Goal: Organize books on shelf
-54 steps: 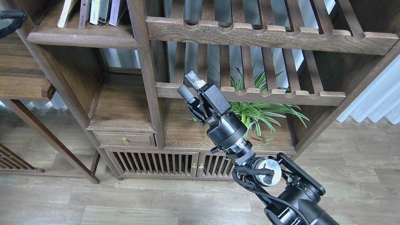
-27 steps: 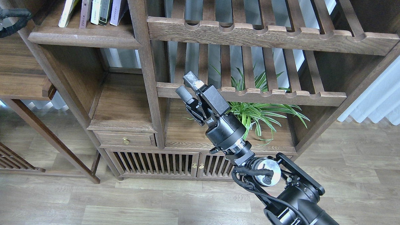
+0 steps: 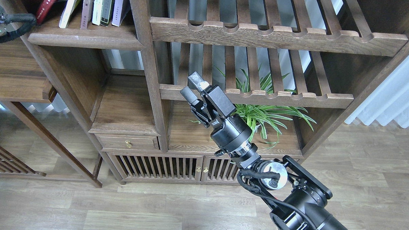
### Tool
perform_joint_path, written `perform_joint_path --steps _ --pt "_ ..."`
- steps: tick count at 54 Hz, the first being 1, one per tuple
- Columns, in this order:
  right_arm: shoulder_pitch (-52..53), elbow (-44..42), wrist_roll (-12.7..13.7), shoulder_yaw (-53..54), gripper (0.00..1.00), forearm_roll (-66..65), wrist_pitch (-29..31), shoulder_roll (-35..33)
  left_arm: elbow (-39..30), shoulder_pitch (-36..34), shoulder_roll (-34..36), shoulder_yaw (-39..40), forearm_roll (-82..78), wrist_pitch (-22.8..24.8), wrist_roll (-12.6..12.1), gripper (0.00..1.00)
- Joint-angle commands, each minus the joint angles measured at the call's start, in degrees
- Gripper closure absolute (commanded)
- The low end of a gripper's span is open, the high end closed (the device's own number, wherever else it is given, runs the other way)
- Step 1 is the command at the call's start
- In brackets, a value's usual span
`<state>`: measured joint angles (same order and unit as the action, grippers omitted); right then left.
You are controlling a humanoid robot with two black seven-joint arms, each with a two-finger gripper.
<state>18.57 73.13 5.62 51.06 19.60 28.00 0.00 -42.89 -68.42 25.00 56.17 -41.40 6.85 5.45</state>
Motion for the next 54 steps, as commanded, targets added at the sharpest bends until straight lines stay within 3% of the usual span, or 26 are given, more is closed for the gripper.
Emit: perform_joint_path --steps 1,21,41,45,54 --pt "0.1 0.0 0.0 0.1 0.02 0.0 0.0 0.0 -0.2 -0.5 -0.3 0.3 0.1 0.0 0.0 0.65" --pt "0.2 0.0 0.0 0.7 0.02 0.0 0.0 0.0 -5.2 -0.3 -1.2 1.9 1.8 0.8 1.2 0.55" --pt "1.3 -0.5 0.0 0.5 0.02 0.1 0.0 0.0 -19.2 2.2 -0.9 6.4 6.5 0.8 -0.4 0.51" --pt "1.9 -0.4 0.0 0.3 0.02 0.1 0.0 0.0 -23.3 4.3 -0.1 8.3 8.4 0.8 -1.7 0.49" --pt "3.0 -0.4 0.0 0.2 0.02 0.1 0.0 0.0 -29.4 9.5 0.4 13.0 8.9 0.9 -2.1 0.47"
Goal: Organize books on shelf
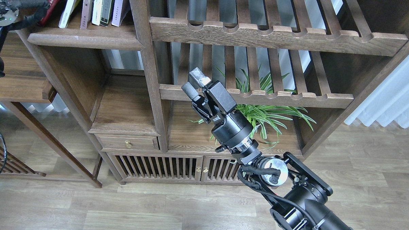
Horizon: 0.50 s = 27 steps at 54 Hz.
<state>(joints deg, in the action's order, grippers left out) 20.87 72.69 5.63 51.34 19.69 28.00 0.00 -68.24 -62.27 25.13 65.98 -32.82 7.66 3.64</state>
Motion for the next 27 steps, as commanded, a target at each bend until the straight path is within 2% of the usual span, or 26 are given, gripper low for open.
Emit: perform_joint_path --steps 1,15,20,27 --pt "0.8 0.0 0.0 -0.1 0.02 0.0 0.0 0.0 -5.0 4.3 0.3 4.1 0.3 0.1 -0.2 0.46" --pt "1.4 -0.1 0.0 -0.2 0.02 -0.1 0.0 0.0 -10.9 13.0 -0.6 10.1 0.7 3.2 0.1 0.43" --pt "1.5 0.0 0.0 0.0 0.02 -0.1 0.0 0.0 -10.9 13.2 -1.8 11.6 1.1 6.9 -0.1 0.43" --pt "1.5 0.0 -0.1 0.6 0.02 -0.1 0.0 0.0 -10.9 13.6 -4.8 12.1 4.4 9.3 -0.3 0.39"
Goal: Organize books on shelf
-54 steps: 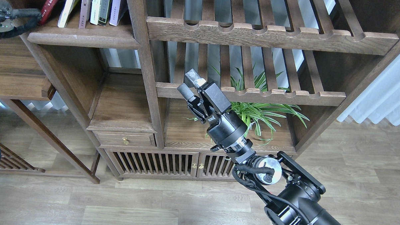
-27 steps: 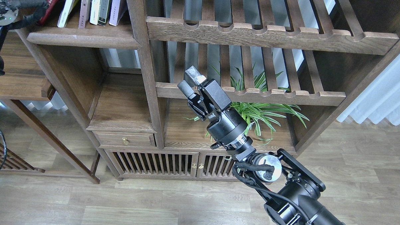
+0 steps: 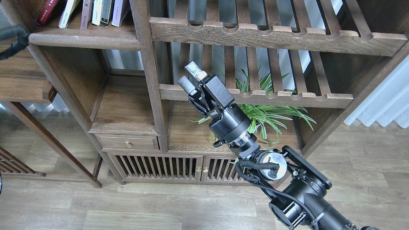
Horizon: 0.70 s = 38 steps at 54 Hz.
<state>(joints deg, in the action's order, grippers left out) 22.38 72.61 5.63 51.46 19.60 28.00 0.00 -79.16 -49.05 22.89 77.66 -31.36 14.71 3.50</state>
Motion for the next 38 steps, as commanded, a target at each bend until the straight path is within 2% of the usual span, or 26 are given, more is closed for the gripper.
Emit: perform_joint_path --steps 1,11,17,26,38 --pt "0.0 0.1 -0.1 0.6 0.02 0.1 0.0 0.0 0.0 0.4 -2.9 0.4 3.6 2.4 -0.2 0.39" --pt "-0.1 0.2 -0.1 1.4 0.02 0.1 0.0 0.0 0.0 3.3 -8.7 -0.6 8.4 8.4 -2.3 0.31" --pt "-0.1 0.3 -0.1 1.4 0.02 0.1 0.0 0.0 0.0 7.0 -13.3 -0.7 8.5 13.3 -4.5 0.18" --pt "-0.1 0.3 -0.1 2.1 0.02 0.2 0.0 0.0 0.0 11.6 -18.5 -0.8 8.5 13.3 -7.5 0.12" --pt "-0.2 0.5 -0.1 2.9 0.02 0.2 0.0 0.0 0.0 14.2 -21.7 -1.0 8.4 13.3 -7.6 0.10"
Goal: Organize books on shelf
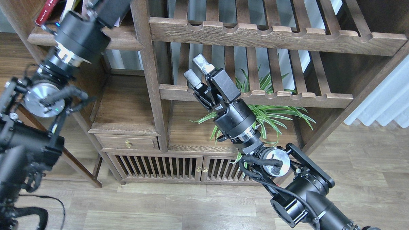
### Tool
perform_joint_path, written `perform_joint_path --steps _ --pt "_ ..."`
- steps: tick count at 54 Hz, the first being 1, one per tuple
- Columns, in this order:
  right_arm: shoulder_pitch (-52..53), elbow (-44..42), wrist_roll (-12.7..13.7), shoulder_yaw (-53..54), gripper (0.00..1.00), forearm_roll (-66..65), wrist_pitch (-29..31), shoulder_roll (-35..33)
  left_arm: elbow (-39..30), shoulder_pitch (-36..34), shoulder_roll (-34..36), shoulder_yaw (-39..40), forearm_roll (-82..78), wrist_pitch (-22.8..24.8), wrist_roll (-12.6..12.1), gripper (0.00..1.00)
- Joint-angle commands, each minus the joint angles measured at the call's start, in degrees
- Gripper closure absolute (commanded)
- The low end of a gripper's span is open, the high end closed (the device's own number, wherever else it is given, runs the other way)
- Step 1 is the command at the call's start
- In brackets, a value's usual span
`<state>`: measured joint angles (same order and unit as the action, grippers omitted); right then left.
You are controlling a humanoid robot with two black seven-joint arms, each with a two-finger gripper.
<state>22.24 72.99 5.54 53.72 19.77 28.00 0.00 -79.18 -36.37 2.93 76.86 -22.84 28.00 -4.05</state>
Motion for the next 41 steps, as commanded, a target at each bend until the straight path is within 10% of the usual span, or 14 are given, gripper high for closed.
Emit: perform_joint_path --steps 1,41 --pt "-0.2 0.1 0.0 0.7 0.02 0.0 0.0 0.0 0.0 1.7 -1.8 -0.2 0.0 0.0 -0.1 0.10" --pt "-0.3 0.5 0.0 2.0 0.02 0.0 0.0 0.0 0.0 4.7 -2.3 -3.2 -0.4 0.0 -1.9 0.00"
